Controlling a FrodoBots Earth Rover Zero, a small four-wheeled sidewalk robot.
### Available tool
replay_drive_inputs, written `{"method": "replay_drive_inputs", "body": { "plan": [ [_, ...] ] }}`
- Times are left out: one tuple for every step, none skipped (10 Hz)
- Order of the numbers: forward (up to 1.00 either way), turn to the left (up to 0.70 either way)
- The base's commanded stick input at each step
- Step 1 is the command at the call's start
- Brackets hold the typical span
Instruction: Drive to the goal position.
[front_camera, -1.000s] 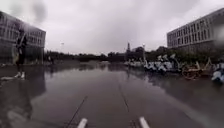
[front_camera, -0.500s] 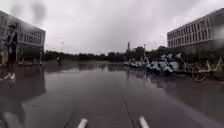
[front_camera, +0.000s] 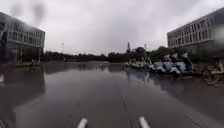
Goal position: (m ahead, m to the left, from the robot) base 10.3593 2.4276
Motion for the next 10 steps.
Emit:
{"method": "replay_drive_inputs", "body": {
  "plan": [
    [1.00, 0.00],
    [1.00, 0.00],
    [1.00, 0.00],
    [1.00, 0.00],
    [1.00, 0.00],
    [1.00, 0.00],
    [1.00, 0.00],
    [1.00, 0.00],
    [1.00, 0.00],
    [1.00, 0.00]
  ]
}}
